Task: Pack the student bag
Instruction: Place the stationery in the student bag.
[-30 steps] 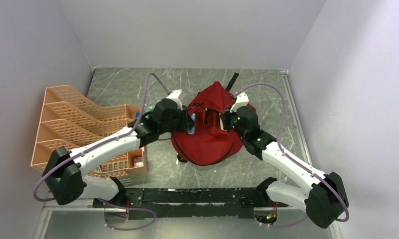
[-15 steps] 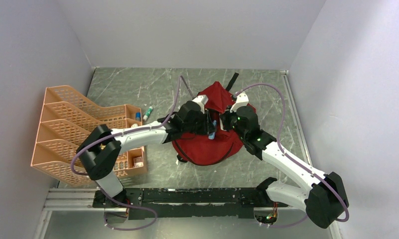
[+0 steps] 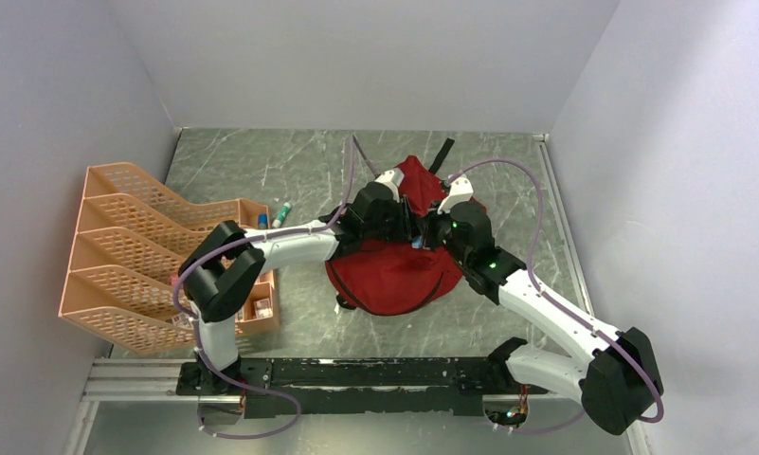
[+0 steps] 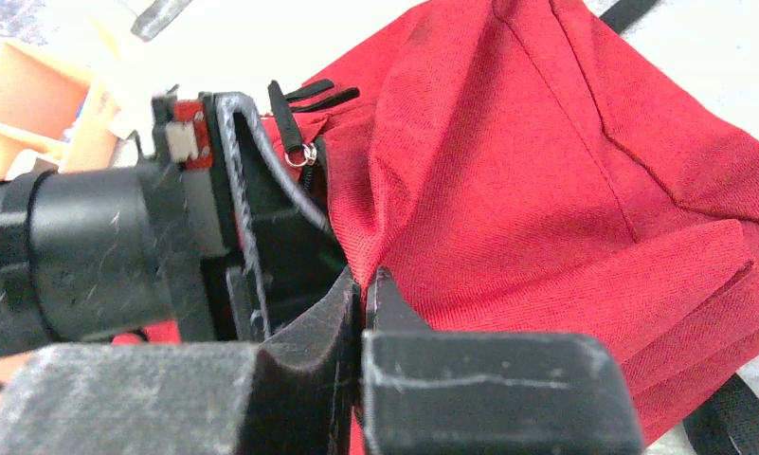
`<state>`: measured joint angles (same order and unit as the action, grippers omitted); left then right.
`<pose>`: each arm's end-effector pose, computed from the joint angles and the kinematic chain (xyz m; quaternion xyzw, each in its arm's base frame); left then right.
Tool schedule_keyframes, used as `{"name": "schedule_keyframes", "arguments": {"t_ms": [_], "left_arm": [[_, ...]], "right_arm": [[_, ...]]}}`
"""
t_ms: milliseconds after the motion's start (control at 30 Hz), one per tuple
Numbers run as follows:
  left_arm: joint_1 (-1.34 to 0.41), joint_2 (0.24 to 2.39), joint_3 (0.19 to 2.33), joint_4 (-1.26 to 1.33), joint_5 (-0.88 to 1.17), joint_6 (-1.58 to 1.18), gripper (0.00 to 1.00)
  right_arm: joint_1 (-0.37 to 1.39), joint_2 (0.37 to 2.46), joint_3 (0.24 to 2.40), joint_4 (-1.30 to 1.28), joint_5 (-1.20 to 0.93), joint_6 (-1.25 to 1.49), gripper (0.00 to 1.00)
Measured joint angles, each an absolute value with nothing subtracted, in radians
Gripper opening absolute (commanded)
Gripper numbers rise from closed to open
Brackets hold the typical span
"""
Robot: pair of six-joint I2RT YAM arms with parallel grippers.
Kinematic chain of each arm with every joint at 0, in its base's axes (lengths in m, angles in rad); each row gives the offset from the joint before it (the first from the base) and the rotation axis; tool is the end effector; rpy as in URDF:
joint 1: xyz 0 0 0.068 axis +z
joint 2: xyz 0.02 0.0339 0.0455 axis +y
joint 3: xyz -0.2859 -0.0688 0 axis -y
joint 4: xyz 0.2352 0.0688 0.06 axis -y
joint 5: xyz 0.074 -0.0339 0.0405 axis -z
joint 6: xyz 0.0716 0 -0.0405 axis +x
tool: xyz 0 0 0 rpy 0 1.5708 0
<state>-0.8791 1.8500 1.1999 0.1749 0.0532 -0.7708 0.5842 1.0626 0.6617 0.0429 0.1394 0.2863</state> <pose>0.2852 -0.3503 0.2272 0.0600 0.8514 -0.3978 0.3366 0.2195 0.1332 0.2760 -0.0824 0.8165 0.1878 0.5396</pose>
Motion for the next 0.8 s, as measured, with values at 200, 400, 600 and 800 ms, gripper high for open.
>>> {"name": "schedule_keyframes", "arguments": {"t_ms": [200,400,600,800], "left_arm": [[-0.850,1.880,1.200,0.284,0.057,-0.830,0.05],[-0.845,1.903,1.203,0.331,0.056,-0.865,0.16],[-0.845,1.928,1.215,0.341,0.057,-0.881,0.40],[-0.844,1.928,1.215,0.339,0.057,-0.875,0.46]], "right_arm": [[0.585,1.063,0.662,0.041,0.123,0.294,0.00],[0.584,1.063,0.662,0.040,0.123,0.300,0.00],[0.584,1.063,0.662,0.040,0.123,0.300,0.00],[0.582,1.063,0.662,0.040,0.125,0.300,0.00]]}}
